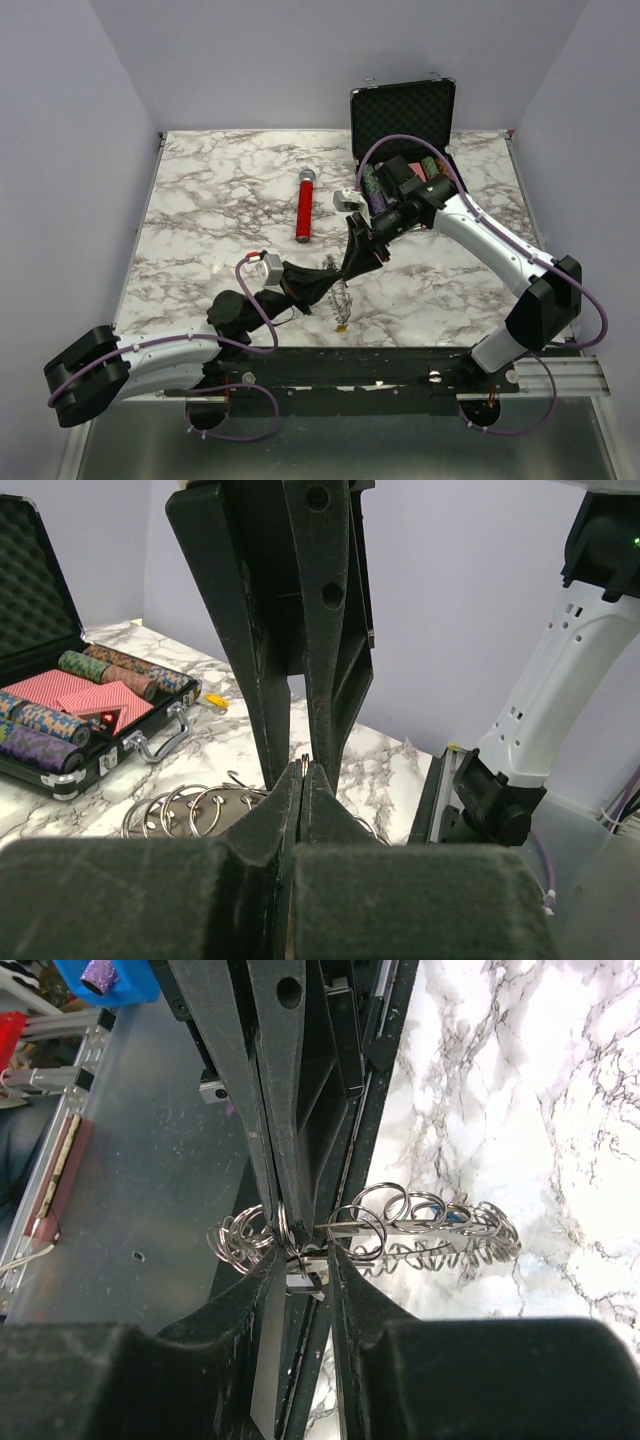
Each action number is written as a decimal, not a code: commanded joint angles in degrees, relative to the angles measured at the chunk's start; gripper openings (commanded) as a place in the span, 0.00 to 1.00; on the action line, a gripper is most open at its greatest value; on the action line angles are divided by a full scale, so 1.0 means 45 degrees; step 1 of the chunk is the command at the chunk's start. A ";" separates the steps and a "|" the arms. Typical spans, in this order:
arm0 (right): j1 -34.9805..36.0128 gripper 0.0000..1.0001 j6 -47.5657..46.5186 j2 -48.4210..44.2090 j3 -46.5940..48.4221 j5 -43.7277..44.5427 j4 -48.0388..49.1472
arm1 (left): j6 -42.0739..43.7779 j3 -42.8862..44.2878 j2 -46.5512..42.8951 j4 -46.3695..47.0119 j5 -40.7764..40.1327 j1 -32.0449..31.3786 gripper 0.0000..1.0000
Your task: Put the keys on the keyring
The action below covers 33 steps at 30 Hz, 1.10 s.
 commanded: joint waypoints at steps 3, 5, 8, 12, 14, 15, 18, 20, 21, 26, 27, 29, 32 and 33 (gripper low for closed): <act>0.0113 0.31 0.0257 -0.0096 -0.0105 -0.0408 0.0313 | -0.0136 0.0347 0.0018 0.0930 0.0028 -0.0026 0.00; 0.0132 0.30 0.0336 -0.0096 -0.0144 -0.0408 0.0391 | -0.0156 0.0366 0.0076 0.0930 0.0027 -0.0026 0.00; 0.0133 0.08 0.0375 -0.0116 -0.0144 -0.0447 0.0450 | -0.0156 0.0405 0.0174 0.1028 0.0008 -0.0026 0.00; 0.0152 0.00 0.0161 -0.0174 -0.0144 -0.0467 0.0294 | -0.0175 0.0405 0.0233 0.0970 0.0027 -0.0026 0.00; 0.0152 0.00 -0.0054 -0.0252 -0.0124 -0.0389 0.0158 | -0.0195 0.0386 0.0194 0.0873 0.0086 -0.0026 0.00; 0.0152 0.00 -0.0132 -0.0272 -0.0086 -0.0311 0.0099 | -0.0272 0.0347 0.0155 0.0756 0.0125 -0.0026 0.00; 0.0171 0.00 -0.0367 -0.0292 0.0012 0.0079 -0.0194 | -0.0292 0.0269 -0.0312 -0.0062 0.0241 -0.0007 0.03; 0.0152 0.00 -0.0522 -0.0292 0.0090 0.0391 -0.0408 | -0.0234 0.0307 -0.0936 -0.1192 0.0475 0.0012 0.20; 0.0152 0.00 -0.0601 -0.0292 0.0110 0.0509 -0.0487 | -0.0156 0.0327 -0.1248 -0.1836 0.0651 0.0032 0.31; 0.0172 0.00 -0.1303 -0.0039 0.0597 0.0997 -0.1403 | 0.0409 0.0717 -0.3355 -0.5720 0.1082 0.0169 0.56; 0.0191 0.00 -0.1498 0.0078 0.0772 0.1114 -0.1696 | 0.0565 0.0814 -0.3767 -0.6445 0.1140 0.0246 0.60; 0.0250 0.00 -0.1792 0.0235 0.1026 0.1368 -0.2146 | 0.0994 0.1087 -0.4510 -0.8046 0.1277 0.0364 0.66; 0.0483 0.00 -0.2124 0.0469 0.1418 0.2108 -0.2674 | 0.1911 0.2100 -0.5098 -1.0876 0.1608 0.0520 0.71; 0.0600 0.00 -0.2222 0.0547 0.1612 0.2343 -0.2888 | 0.2185 0.2395 -0.5041 -1.1775 0.1725 0.0559 0.71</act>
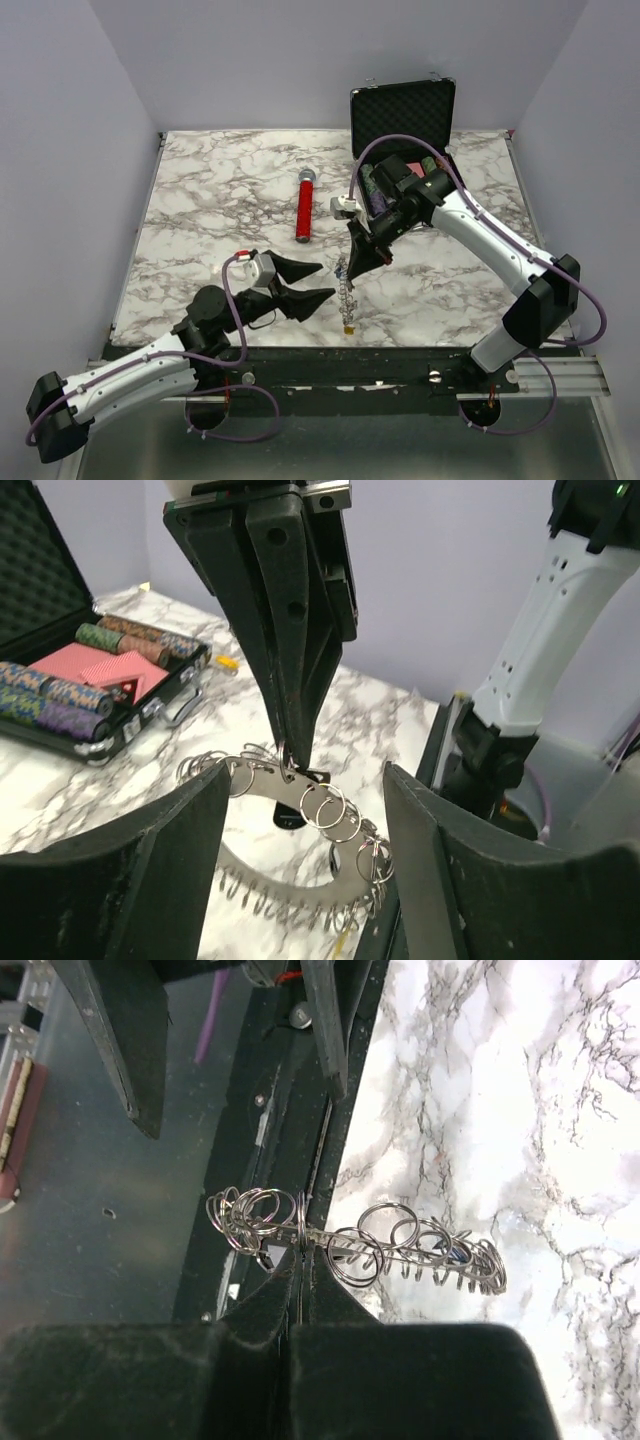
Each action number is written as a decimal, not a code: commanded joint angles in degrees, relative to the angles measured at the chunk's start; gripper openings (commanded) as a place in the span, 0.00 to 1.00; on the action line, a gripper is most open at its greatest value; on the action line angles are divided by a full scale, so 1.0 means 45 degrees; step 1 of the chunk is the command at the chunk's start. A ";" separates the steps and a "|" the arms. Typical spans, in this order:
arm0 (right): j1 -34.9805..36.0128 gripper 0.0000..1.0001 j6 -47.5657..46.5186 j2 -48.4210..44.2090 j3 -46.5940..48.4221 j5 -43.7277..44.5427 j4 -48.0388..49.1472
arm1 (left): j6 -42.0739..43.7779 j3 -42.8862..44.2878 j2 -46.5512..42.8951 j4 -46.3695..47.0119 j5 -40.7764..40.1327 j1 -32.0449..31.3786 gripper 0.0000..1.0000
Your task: Put the keys on the keyring
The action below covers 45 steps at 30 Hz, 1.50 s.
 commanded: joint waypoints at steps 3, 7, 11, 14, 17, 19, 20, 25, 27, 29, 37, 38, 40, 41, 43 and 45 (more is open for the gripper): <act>0.0855 0.00 -0.1038 0.0636 0.1323 0.2081 -0.1711 | 0.2346 0.2688 -0.0008 -0.6957 0.1140 0.0312 0.72; 0.1285 0.00 -0.1136 0.0949 0.2065 0.3546 -0.2297 | 0.3440 0.3842 0.0579 -0.8562 0.1237 0.0332 0.72; 0.1559 0.00 -0.1137 0.1281 0.2847 0.4836 -0.2922 | 0.4105 0.4331 0.1203 -0.8955 0.1375 0.0332 0.71; 0.1812 0.00 -0.0883 0.1496 0.3180 0.5636 -0.3099 | 0.4493 0.4410 0.1672 -0.8566 0.1569 0.0332 0.65; 0.2066 0.00 -0.0707 0.1613 0.3200 0.6068 -0.3080 | 0.4594 0.4371 0.2102 -0.7940 0.1532 0.0332 0.59; 0.2165 0.00 -0.0668 0.1652 0.3181 0.6166 -0.3080 | 0.4730 0.4487 0.2375 -0.7452 0.1278 0.0312 0.56; 0.2204 0.00 -0.0687 0.1672 0.3181 0.6167 -0.3080 | 0.4867 0.4507 0.2512 -0.7316 0.1200 0.0293 0.55; 0.2243 0.00 -0.0629 0.1692 0.3297 0.6128 -0.3080 | 0.5375 0.4566 0.2884 -0.6885 0.0945 0.0234 0.50; 0.2243 0.00 -0.0590 0.1731 0.3337 0.6089 -0.3080 | 0.5453 0.4605 0.3137 -0.6748 0.1043 0.0234 0.45; 0.2243 0.00 -0.0590 0.1750 0.3337 0.5991 -0.3080 | 0.5454 0.4605 0.3372 -0.6554 0.1043 0.0176 0.43; 0.2243 0.00 -0.0531 0.1731 0.3357 0.5698 -0.3080 | 0.5590 0.4410 0.3958 -0.5987 0.0672 -0.0098 0.32; 0.2243 0.00 -0.0531 0.1731 0.3337 0.5679 -0.3080 | 0.5629 0.4371 0.3939 -0.5928 0.0633 -0.0117 0.29; 0.2243 0.00 -0.0550 0.1692 0.3298 0.5659 -0.3099 | 0.5669 0.4332 0.3900 -0.5869 0.0633 -0.0137 0.23; 0.2243 0.00 -0.0551 0.1711 0.3317 0.5640 -0.3080 | 0.5669 0.4312 0.3881 -0.5888 0.0555 -0.0137 0.23; 0.2243 0.00 -0.0551 0.1692 0.3278 0.5581 -0.3080 | 0.5708 0.4351 0.3900 -0.5966 0.0496 -0.0137 0.22; 0.2262 0.00 -0.0551 0.1692 0.3279 0.5542 -0.3080 | 0.5766 0.4351 0.3919 -0.6122 0.0457 -0.0156 0.22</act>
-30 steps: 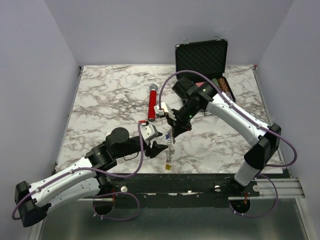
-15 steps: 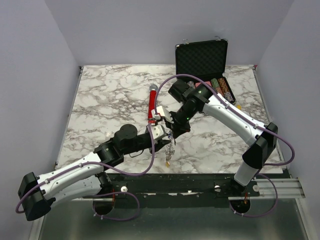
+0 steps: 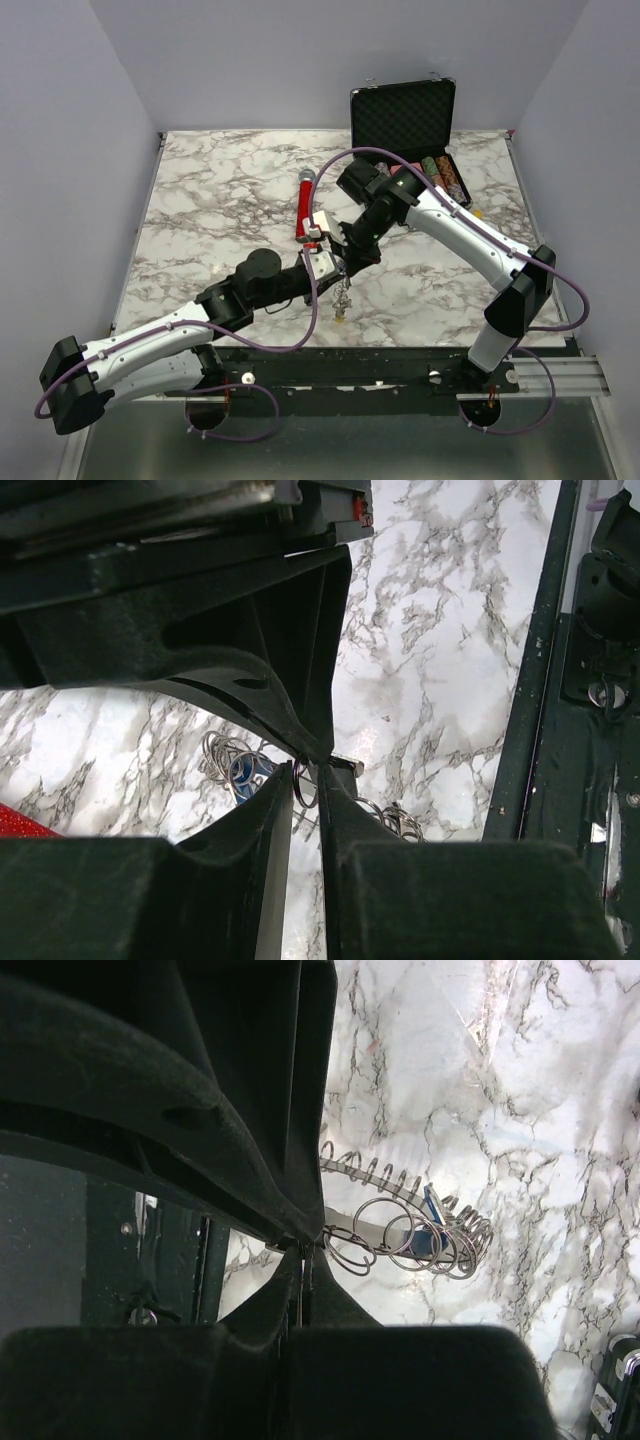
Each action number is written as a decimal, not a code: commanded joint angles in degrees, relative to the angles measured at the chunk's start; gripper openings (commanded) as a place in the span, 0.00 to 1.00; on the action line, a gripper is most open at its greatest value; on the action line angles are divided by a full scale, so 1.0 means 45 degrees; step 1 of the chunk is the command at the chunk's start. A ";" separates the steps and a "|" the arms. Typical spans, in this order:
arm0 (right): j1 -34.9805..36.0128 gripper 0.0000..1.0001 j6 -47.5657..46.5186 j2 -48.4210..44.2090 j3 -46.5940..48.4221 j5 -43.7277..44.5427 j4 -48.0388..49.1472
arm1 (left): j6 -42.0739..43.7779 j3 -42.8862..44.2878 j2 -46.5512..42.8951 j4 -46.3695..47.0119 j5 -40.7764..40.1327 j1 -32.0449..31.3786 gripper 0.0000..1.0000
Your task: Put the keys on the keyring
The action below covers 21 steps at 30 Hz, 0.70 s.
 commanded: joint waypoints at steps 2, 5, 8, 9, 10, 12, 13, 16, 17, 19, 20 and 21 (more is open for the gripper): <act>0.0106 0.00 0.0091 0.0007 0.0330 -0.0403 -0.0991 | 0.0244 0.0116 0.0029 -0.0013 -0.0238 -0.0108 0.22; 0.0106 0.00 0.0091 0.0026 0.0330 -0.0462 -0.1011 | 0.0263 0.0213 0.0126 -0.0228 -0.0316 -0.0127 0.23; 0.0106 0.00 0.0110 0.0026 0.0350 -0.0540 -0.0991 | 0.0322 0.0253 0.0224 -0.0345 -0.0453 -0.0147 0.24; 0.0106 0.00 0.0110 0.0026 0.0369 -0.0560 -0.0991 | 0.0341 0.0272 0.0244 -0.0346 -0.0472 -0.0166 0.24; 0.0106 0.00 0.0110 0.0026 0.0369 -0.0579 -0.0991 | 0.0361 0.0292 0.0263 -0.0346 -0.0492 -0.0166 0.24; 0.0106 0.00 0.0110 0.0026 0.0369 -0.0618 -0.0991 | 0.0400 0.0311 0.0302 -0.0385 -0.0511 -0.0186 0.24; 0.0106 0.00 0.0110 0.0026 0.0369 -0.0618 -0.0991 | 0.0400 0.0331 0.0322 -0.0404 -0.0511 -0.0186 0.24; 0.0106 0.00 0.0091 0.0045 0.0350 -0.0638 -0.1011 | 0.0400 0.0350 0.0361 -0.0365 -0.0531 -0.0186 0.13; 0.0106 0.00 0.0091 0.0026 0.0311 -0.0638 -0.0991 | 0.0381 0.0331 0.0323 -0.0326 -0.0512 -0.0186 0.11; 0.0106 0.00 0.0052 0.0026 0.0291 -0.0677 -0.0991 | 0.0361 0.0331 0.0322 -0.0326 -0.0434 -0.0186 0.01; 0.0106 0.00 0.0032 0.0006 0.0272 -0.0696 -0.0991 | 0.0322 0.0350 0.0322 -0.0307 -0.0414 -0.0186 0.00; 0.0106 0.00 0.0013 0.0006 0.0252 -0.0735 -0.1011 | 0.0264 0.0350 0.0322 -0.0326 -0.0394 -0.0186 0.00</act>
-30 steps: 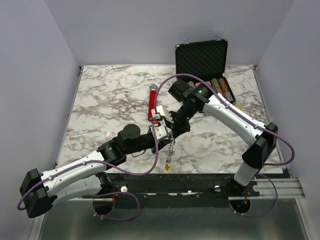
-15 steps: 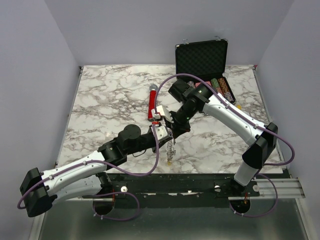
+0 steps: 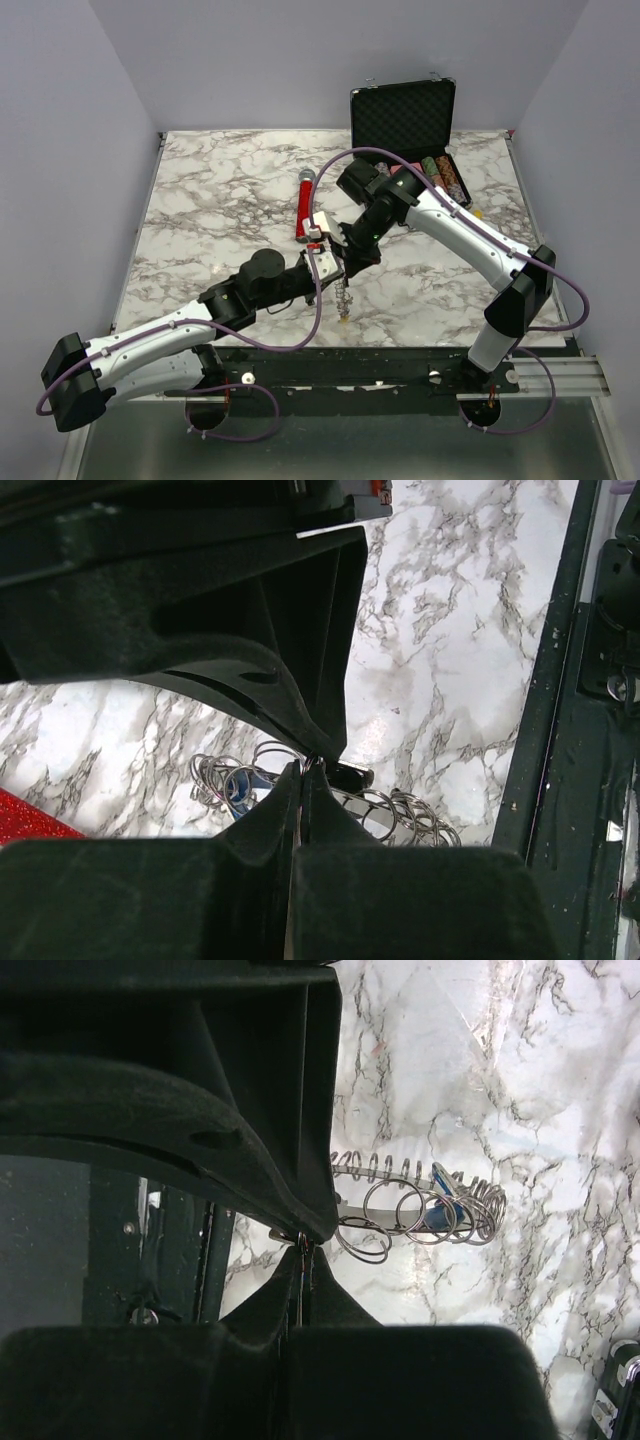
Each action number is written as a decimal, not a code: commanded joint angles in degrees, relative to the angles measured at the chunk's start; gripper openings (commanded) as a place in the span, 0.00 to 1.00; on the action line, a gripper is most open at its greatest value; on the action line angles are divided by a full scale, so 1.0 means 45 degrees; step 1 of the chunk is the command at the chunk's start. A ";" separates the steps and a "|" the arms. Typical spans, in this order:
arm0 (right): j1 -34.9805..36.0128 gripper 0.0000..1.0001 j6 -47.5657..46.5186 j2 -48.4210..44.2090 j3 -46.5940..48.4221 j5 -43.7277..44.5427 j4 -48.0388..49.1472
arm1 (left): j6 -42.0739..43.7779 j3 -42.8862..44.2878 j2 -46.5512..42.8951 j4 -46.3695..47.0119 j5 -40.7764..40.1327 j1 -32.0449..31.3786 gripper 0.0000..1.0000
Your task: Put the keys on the keyring
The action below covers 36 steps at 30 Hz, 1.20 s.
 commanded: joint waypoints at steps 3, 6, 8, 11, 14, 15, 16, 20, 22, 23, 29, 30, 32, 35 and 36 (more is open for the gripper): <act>0.0106 0.00 -0.0007 -0.0033 0.0233 -0.0833 -0.0962 | -0.0285 0.0287 -0.0003 -0.0248 0.0121 -0.0089 0.00; 0.0106 0.06 0.0110 -0.0150 0.0058 -0.1184 -0.0768 | -0.0909 -0.0121 -0.0431 0.0393 -0.0152 -0.0089 0.00; 0.0087 0.17 0.0363 -0.0402 -0.0273 -0.1341 -0.0359 | -0.1533 -0.0784 -0.0996 0.1368 -0.0250 -0.0089 0.00; 0.0067 0.23 0.0909 -0.0949 -0.1054 -0.1634 0.0616 | -0.2666 -0.1742 -0.1856 0.2892 -0.0542 -0.0069 0.00; -0.0069 0.25 0.1360 -0.1477 -0.1700 -0.2238 0.1536 | -0.3877 -0.2581 -0.2327 0.4395 -0.0737 -0.0069 0.00; -0.0167 0.25 0.1341 -0.1536 -0.1856 -0.2453 0.1635 | -0.4325 -0.2855 -0.2502 0.4884 -0.0816 -0.0069 0.00; -0.0245 0.25 0.1302 -0.1595 -0.1896 -0.2610 0.1655 | -0.4639 -0.3225 -0.2581 0.5469 -0.0952 -0.0089 0.00; -0.0538 0.30 0.1165 -0.1771 -0.1974 -0.3469 0.1694 | -0.5578 -0.4183 -0.2758 0.7599 -0.1402 -0.0069 0.00; -0.0675 0.35 0.1262 -0.1868 -0.1936 -0.3840 0.1753 | -0.5872 -0.4477 -0.2680 0.8400 -0.1538 -0.0069 0.00; -0.0733 0.38 0.1321 -0.1888 -0.1877 -0.3938 0.1753 | -0.5989 -0.4575 -0.2621 0.8733 -0.1597 -0.0089 0.00; -0.1689 0.43 0.2139 -0.2025 -0.1720 -0.4563 0.2141 | -0.5854 -0.4635 -0.2543 0.8991 -0.1773 -0.0089 0.00; -0.1749 0.44 0.2393 -0.2064 -0.1837 -0.4506 0.2395 | -0.5776 -0.4596 -0.2543 0.8932 -0.1715 -0.0108 0.00; -0.1730 0.44 0.2862 -0.2103 -0.2149 -0.4389 0.2883 | -0.5658 -0.4518 -0.2484 0.8893 -0.1579 -0.0108 0.00; -0.1749 0.45 0.3176 -0.2064 -0.2112 -0.4447 0.3100 | -0.5619 -0.4537 -0.2387 0.9028 -0.1500 -0.0108 0.00; -0.1769 0.45 0.3215 -0.2045 -0.1976 -0.4563 0.3100 | -0.5658 -0.4595 -0.2328 0.9203 -0.1481 -0.0108 0.00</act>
